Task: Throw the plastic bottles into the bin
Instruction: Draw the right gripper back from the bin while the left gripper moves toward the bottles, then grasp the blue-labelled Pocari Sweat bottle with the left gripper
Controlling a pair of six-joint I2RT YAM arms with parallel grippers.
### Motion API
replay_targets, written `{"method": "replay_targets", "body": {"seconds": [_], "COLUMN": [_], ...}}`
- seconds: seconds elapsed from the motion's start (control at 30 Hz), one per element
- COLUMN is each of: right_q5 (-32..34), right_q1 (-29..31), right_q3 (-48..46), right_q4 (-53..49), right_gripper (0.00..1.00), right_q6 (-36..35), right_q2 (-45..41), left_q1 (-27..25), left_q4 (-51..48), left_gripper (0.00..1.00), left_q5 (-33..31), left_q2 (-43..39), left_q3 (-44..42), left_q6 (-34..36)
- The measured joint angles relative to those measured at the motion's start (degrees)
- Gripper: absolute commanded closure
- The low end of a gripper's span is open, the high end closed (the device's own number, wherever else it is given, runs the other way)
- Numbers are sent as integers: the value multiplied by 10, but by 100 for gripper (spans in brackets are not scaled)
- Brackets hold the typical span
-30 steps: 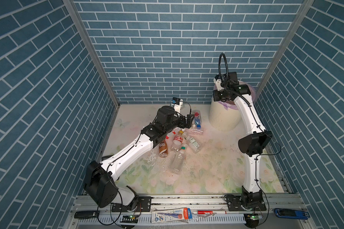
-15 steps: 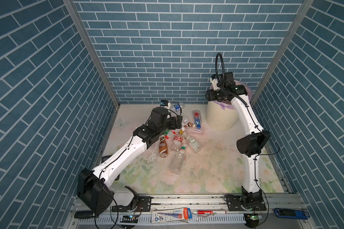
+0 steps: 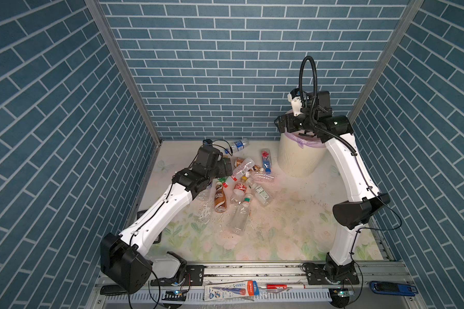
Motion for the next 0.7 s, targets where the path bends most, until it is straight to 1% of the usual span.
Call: {"method": "replay_targets", "body": {"seconds": [0.13, 0.2, 0.27, 0.33, 0.47, 0.7], "right_q5": [-16, -25, -34, -42, -52, -77], "right_q1": [47, 70, 87, 100, 119, 128], "right_q3": [-149, -208, -260, -318, -390, -450], "right_q4": [75, 104, 135, 163, 190, 247], "right_gripper": [1, 1, 1, 1, 1, 1], "right_q6": [-12, -15, -19, -23, -23, -1], "right_q2": [-84, -102, -108, -110, -110, -110], "left_q1": [74, 117, 141, 152, 154, 165], "left_q4": [-9, -14, -24, -37, -63, -83], "left_gripper": [1, 1, 1, 1, 1, 1], "left_q5": [51, 81, 97, 109, 126, 126], "left_q2": [4, 17, 35, 61, 117, 191], "left_q3": [-26, -42, -51, -51, -41, -28], "left_q6": [-8, -13, -13, -11, 3, 23]}}
